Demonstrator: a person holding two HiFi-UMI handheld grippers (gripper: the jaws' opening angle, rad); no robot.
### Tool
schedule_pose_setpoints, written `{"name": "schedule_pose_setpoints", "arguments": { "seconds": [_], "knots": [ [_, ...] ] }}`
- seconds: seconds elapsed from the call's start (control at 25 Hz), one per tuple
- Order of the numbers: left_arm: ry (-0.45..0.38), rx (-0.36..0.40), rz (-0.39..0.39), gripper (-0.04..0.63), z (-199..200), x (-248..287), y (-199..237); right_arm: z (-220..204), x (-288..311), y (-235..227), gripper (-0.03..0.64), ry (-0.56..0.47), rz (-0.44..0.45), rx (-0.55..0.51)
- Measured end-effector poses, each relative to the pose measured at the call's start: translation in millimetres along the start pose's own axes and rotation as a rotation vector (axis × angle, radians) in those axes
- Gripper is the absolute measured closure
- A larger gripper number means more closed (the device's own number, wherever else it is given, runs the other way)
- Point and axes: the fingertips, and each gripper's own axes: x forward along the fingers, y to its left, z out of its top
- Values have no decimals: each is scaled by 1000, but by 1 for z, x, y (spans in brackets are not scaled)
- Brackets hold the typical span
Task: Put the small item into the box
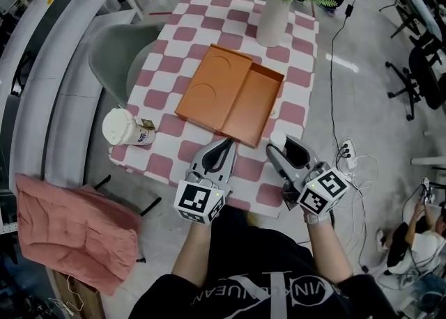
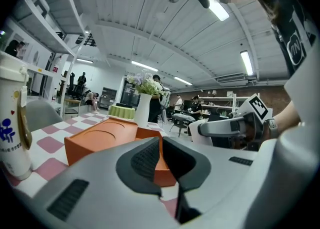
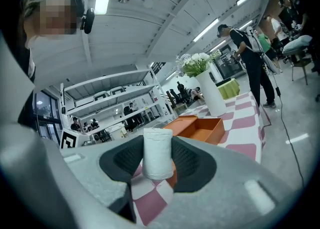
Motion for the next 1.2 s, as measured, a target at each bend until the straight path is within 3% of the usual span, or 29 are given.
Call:
{"name": "schedule_pose_setpoints", "arguments": {
  "seconds": [0.28,0.72,1.0,1.2],
  "knots": [
    [10,5,-31,571,7,9,14,-2,25,0,446,38,-8,-14],
    [-14,-11,-76,571,16,14,37,-10,70,0,446,189,-54,-147],
    [-12,-51,-64,571,11,14,47,-29,90,-10,445,367,-102,-248],
    [13,-6,-45,571,3,15,48,-42,102,-16,445,518,-97,-296]
  ]
}}
